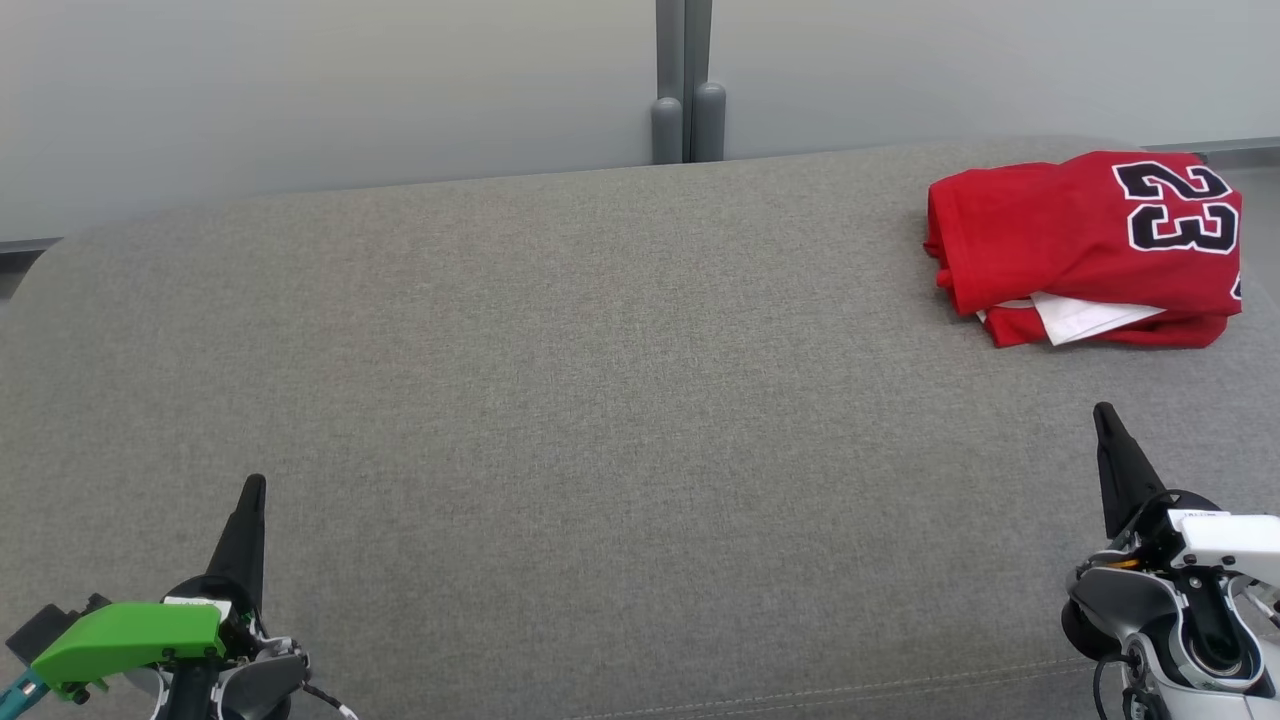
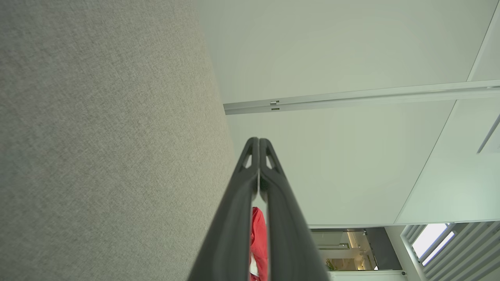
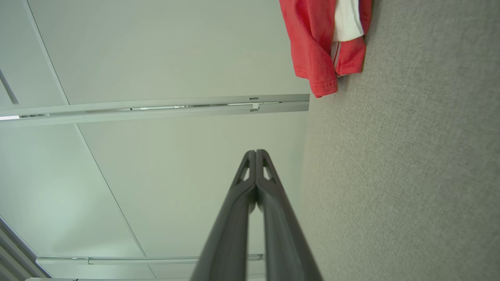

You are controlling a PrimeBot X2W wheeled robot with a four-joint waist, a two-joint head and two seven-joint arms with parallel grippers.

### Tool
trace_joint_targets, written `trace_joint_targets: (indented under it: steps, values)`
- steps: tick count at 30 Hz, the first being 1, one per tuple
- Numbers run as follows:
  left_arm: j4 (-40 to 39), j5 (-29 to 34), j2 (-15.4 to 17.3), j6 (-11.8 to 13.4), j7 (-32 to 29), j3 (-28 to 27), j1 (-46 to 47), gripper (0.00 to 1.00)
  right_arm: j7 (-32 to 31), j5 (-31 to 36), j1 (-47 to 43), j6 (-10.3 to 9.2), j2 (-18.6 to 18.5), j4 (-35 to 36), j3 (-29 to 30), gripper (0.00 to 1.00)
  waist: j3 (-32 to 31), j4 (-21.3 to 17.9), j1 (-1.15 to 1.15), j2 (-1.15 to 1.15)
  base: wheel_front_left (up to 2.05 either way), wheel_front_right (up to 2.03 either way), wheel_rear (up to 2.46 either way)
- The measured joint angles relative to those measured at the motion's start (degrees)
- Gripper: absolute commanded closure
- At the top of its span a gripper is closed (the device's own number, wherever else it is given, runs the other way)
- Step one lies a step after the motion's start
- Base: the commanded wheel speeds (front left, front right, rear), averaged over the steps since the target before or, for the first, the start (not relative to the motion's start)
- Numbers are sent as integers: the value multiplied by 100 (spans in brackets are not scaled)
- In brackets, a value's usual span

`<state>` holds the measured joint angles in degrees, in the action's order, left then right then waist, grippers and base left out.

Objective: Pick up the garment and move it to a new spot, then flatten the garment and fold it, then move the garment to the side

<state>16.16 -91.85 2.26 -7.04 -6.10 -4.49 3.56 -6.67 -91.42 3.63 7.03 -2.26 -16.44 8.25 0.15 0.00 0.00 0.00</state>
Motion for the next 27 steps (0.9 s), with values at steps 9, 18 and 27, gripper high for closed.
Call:
trace_joint_targets:
  steps: [9,18,27]
  values:
    - [-1,0,-1,0,-1,-1,0,100,0,-2,0,0,0,3,-3,100,0,0,0,0,0,0,0]
    - [-2,0,-2,0,-16,-3,0,100,0,-10,0,0,0,7,-5,100,1,0,0,0,0,0,0]
    - [-2,0,-2,0,-16,-4,0,100,1,-18,0,0,1,9,-10,100,1,0,0,0,0,0,0]
